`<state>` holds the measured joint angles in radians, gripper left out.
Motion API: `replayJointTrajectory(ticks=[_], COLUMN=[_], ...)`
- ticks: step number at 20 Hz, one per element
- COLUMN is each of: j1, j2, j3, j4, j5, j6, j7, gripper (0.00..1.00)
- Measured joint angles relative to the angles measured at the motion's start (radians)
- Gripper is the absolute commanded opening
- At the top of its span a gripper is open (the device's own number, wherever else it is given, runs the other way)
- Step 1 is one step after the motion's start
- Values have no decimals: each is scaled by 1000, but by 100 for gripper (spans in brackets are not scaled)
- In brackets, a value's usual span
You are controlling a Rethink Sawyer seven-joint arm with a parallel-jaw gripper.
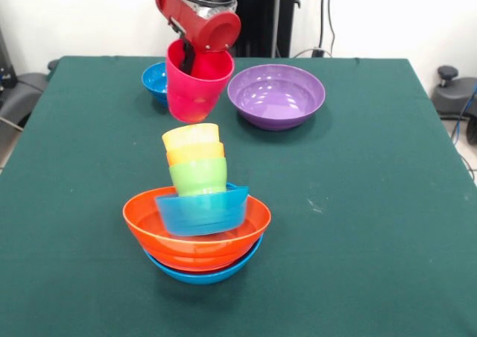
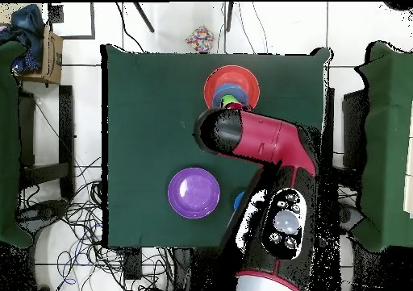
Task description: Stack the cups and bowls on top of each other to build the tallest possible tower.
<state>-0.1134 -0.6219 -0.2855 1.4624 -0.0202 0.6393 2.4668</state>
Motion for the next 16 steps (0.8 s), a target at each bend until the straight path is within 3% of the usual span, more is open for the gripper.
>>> replayJointTrajectory(ticks=[16], j1=[-30], j2=[-1], j3=[54], j4=[54], j5=[-2], j6=[-19], j7=[0], gripper=[0])
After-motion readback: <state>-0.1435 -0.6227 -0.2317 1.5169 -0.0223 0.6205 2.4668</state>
